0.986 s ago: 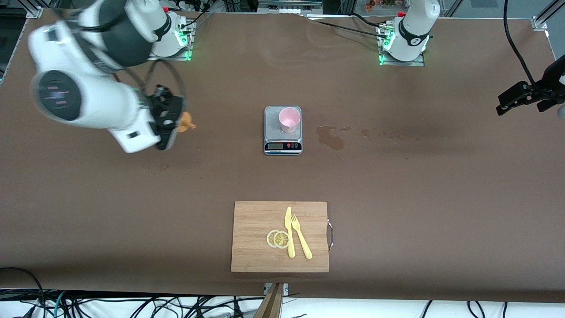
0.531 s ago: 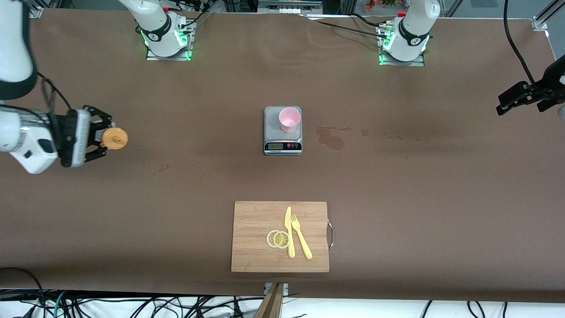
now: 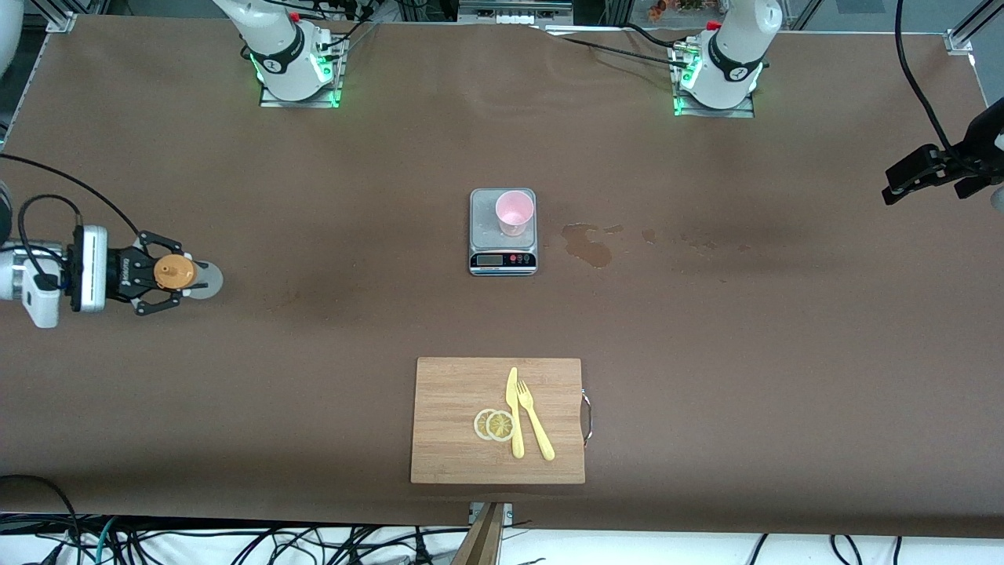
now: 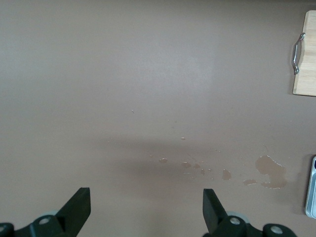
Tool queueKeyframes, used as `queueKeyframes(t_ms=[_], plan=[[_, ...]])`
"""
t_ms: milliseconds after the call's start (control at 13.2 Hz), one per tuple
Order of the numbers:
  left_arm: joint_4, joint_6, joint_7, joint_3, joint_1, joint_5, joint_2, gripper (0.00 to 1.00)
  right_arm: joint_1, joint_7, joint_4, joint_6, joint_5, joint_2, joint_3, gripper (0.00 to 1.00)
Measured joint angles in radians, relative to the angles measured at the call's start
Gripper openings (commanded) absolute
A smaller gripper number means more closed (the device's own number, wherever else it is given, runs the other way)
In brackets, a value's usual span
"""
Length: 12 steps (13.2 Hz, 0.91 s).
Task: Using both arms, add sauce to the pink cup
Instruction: 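Carry the sauce bottle back and lower it onto the table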
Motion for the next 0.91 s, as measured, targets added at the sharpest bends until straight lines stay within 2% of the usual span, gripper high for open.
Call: queueKeyframes(t_ms=[228,379,910], plan=[[0.0,0.0,0.0,0.0,0.0,0.0,0.0,1.0,-0.011,-0.153,-0.006,0.008,0.099,0.126,-0.029,0.0],[0.0,0.0,0.0,0.0,0.0,0.0,0.0,1.0,-0.012,-0.207,-0.013,0.028,0.141,0.171,-0.029,0.0],[0.0,-0.001,0.0,-0.001,0.0,0.0,0.0,1.0,0.006,-0.284,-0.112,0.117,0.267,0.176,-0.015,0.0]])
